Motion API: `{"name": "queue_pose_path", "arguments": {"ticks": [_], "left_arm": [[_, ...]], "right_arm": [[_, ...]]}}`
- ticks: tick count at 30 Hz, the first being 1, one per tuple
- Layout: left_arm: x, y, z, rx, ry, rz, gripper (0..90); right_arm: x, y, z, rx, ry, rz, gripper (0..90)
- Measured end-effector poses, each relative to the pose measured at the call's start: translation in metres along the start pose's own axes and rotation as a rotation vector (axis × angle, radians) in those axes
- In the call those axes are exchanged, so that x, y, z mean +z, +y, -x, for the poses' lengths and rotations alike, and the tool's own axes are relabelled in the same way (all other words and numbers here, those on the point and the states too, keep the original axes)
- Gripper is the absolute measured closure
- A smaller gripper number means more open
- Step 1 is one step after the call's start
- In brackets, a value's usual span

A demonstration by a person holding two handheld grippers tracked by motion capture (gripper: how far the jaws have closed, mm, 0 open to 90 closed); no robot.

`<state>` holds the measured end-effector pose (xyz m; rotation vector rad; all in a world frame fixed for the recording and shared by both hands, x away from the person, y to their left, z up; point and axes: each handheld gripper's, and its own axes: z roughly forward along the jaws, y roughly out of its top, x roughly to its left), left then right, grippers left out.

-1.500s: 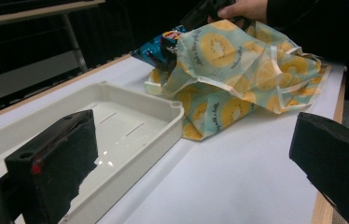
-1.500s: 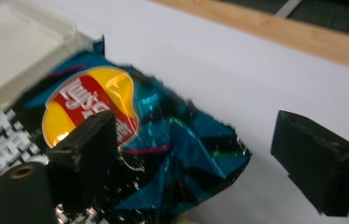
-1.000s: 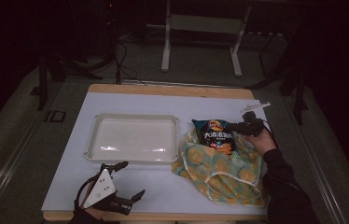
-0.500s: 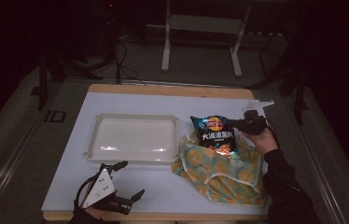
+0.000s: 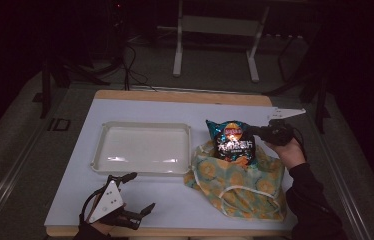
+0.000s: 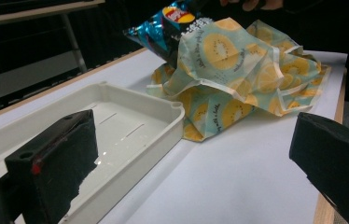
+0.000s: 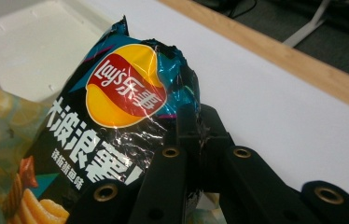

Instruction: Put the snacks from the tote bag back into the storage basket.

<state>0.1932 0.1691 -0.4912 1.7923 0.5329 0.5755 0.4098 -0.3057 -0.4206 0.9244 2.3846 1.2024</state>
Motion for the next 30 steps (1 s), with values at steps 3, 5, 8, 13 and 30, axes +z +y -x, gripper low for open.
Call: {"name": "queue_pose_path", "arguments": {"ticks": [3, 5, 8, 13, 30], "left_arm": [[0.0, 0.0, 0.0, 0.0, 0.0, 0.002, 1.5], [0.0, 0.0, 0.0, -0.004, 0.003, 0.005, 1.5], [0.0, 0.0, 0.0, -0.003, 0.003, 0.005, 1.5], [0.0, 0.0, -0.001, -0.002, 0.002, 0.003, 1.5], [0.001, 0.0, -0.001, -0.004, 0.003, 0.002, 1.5]], "right_arm": [[-0.007, 0.003, -0.002, -0.008, 0.006, 0.019, 89.9], [-0.012, 0.007, -0.003, -0.011, 0.003, 0.034, 90.0], [-0.02, 0.012, -0.005, -0.018, 0.012, 0.054, 90.0], [-0.03, 0.02, -0.01, -0.035, 0.017, 0.068, 90.0], [-0.071, 0.053, -0.012, -0.035, -0.059, 0.2, 90.0]]}}
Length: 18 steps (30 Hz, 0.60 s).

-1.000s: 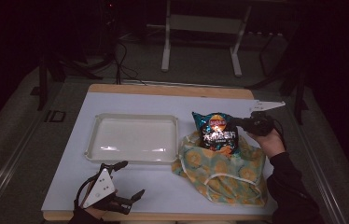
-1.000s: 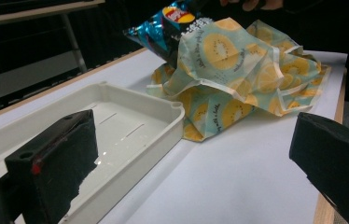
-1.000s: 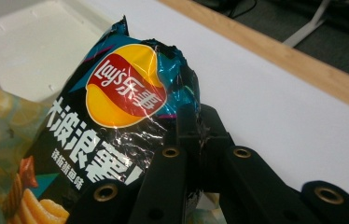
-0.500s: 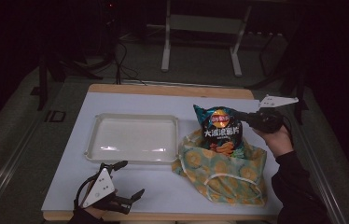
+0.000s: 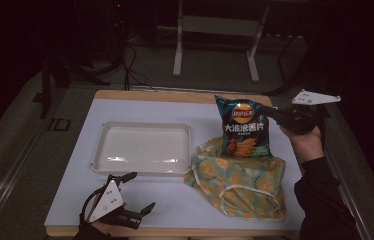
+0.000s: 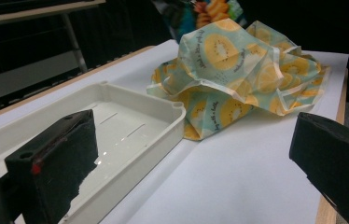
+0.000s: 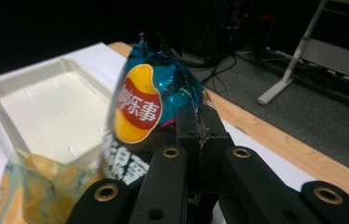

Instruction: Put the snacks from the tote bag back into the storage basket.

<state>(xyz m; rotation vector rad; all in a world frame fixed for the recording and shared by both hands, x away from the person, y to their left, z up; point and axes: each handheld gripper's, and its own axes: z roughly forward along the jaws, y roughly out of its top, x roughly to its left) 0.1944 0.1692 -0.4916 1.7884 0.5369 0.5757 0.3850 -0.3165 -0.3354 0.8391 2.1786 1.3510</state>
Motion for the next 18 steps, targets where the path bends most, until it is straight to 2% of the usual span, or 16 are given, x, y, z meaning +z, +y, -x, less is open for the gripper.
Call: {"name": "queue_pose_path", "arguments": {"ticks": [2, 6, 12, 18], "left_arm": [[0.0, 0.0, 0.0, 0.002, -0.001, 0.001, 1.5], [0.0, 0.0, 0.001, 0.003, -0.001, 0.002, 1.5], [-0.001, 0.0, 0.0, 0.004, 0.004, 0.003, 1.5], [-0.002, 0.0, 0.001, 0.002, 0.004, 0.004, 1.5]], "right_arm": [[-0.003, 0.006, 0.0, 0.0, -0.007, 0.013, 90.0], [-0.006, 0.019, -0.002, -0.008, -0.054, 0.023, 90.0], [-0.009, 0.033, -0.005, -0.021, -0.05, 0.049, 90.0], [-0.013, 0.057, -0.013, -0.033, -0.051, 0.08, 90.0]]}}
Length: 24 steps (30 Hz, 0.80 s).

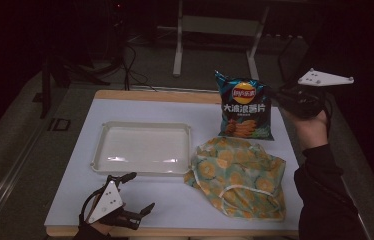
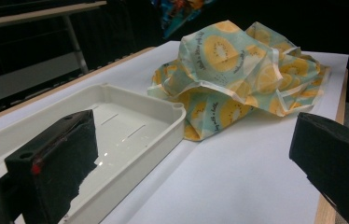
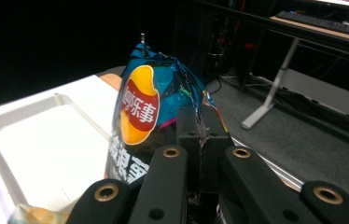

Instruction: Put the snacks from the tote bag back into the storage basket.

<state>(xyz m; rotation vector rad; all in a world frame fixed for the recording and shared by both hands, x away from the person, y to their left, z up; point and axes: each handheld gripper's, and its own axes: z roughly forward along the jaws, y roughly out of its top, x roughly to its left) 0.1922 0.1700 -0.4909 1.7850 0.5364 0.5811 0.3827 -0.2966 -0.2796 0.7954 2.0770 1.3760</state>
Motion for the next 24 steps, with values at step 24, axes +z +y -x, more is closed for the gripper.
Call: {"name": "queue_pose_path", "arguments": {"ticks": [24], "left_arm": [[-0.008, 0.001, 0.001, -0.008, 0.021, 0.015, 1.5]], "right_arm": [[0.042, 0.042, -0.052, -0.018, 0.061, 0.048, 90.0]]}}
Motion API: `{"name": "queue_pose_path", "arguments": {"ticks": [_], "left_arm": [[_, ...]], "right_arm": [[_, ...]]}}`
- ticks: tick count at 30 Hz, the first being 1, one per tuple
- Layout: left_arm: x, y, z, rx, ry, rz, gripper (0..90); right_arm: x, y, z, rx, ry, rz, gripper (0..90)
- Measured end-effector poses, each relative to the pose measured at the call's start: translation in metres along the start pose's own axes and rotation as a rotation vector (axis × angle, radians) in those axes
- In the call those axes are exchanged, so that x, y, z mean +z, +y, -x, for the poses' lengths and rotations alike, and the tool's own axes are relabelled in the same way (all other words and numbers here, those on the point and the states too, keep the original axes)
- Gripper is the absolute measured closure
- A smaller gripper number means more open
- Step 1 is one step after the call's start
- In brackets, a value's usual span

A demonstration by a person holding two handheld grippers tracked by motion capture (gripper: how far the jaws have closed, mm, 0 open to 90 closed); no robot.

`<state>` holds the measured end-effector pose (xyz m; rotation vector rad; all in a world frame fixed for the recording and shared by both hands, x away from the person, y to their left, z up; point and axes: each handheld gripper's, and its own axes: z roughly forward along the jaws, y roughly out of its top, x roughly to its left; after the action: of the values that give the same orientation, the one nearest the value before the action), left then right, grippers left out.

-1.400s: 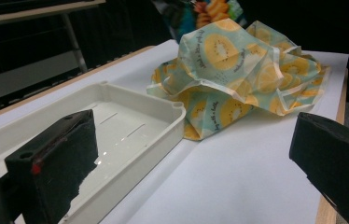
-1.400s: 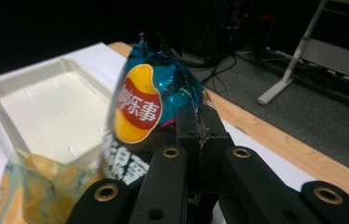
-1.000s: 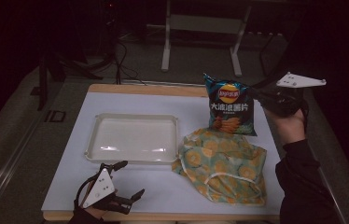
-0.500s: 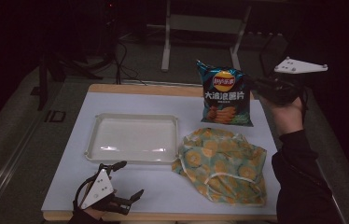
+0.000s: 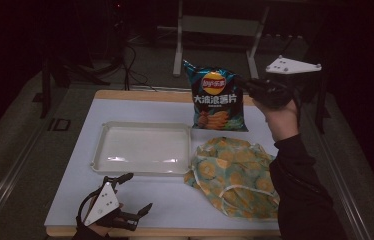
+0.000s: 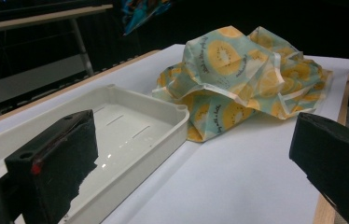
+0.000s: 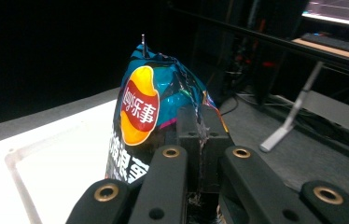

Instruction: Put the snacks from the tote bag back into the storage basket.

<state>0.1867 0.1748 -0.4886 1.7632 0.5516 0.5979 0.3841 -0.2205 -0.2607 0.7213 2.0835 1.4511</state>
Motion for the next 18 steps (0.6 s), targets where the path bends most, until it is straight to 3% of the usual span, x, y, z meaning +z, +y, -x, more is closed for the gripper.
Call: {"name": "queue_pose_path", "arguments": {"ticks": [8, 18], "left_arm": [[-0.003, -0.001, 0.002, 0.011, -0.004, -0.005, 1.5], [-0.011, -0.002, 0.003, 0.006, 0.005, 0.007, 1.5]], "right_arm": [[0.029, 0.008, -0.028, -0.022, 0.07, 0.024, 90.0], [0.052, 0.016, -0.052, -0.051, 0.158, 0.041, 90.0]]}}
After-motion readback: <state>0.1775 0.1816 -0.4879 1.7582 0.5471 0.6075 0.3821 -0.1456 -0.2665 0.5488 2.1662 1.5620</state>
